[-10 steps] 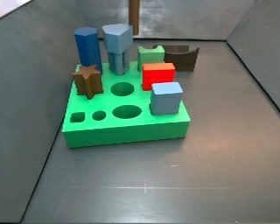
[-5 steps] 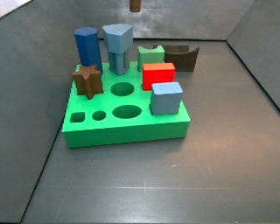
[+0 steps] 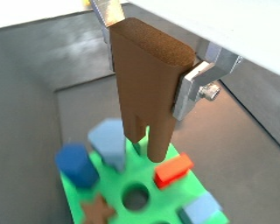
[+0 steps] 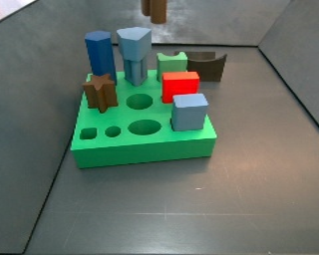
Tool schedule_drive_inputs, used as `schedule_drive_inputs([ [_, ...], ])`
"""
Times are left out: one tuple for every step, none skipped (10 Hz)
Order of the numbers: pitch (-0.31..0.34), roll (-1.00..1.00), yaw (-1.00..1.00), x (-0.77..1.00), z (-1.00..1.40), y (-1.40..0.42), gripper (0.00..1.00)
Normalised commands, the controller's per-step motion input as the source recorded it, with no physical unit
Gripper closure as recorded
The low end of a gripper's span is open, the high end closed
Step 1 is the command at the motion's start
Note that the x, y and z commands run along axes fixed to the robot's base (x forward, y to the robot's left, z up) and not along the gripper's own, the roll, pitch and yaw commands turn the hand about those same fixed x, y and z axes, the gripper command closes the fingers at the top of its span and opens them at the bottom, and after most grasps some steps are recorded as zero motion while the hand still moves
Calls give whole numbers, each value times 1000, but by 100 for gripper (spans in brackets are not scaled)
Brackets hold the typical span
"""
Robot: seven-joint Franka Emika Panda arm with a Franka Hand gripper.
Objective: Pick up the square-circle object. Move up. Rotate the square-circle object. Move to above the board. Insert the square-circle object.
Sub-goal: Move to above the board.
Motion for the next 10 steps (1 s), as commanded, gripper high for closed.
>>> schedule_drive_inputs([
  [43, 8, 1000, 76, 167, -1000, 100],
  [52, 15, 1000, 92, 158, -902, 100],
  [62, 18, 1000, 90, 114, -598, 100],
  [68, 20, 1000, 88, 88, -417, 100],
  [79, 24, 1000, 68, 58, -216, 100],
  [89, 29, 1000, 54, 46, -129, 100],
  [100, 33, 1000, 53, 36, -81, 100],
  [108, 36, 1000, 55, 33, -63, 100],
  [126, 42, 1000, 55, 31, -47, 100],
  [142, 48, 1000, 55, 30, -39, 100],
])
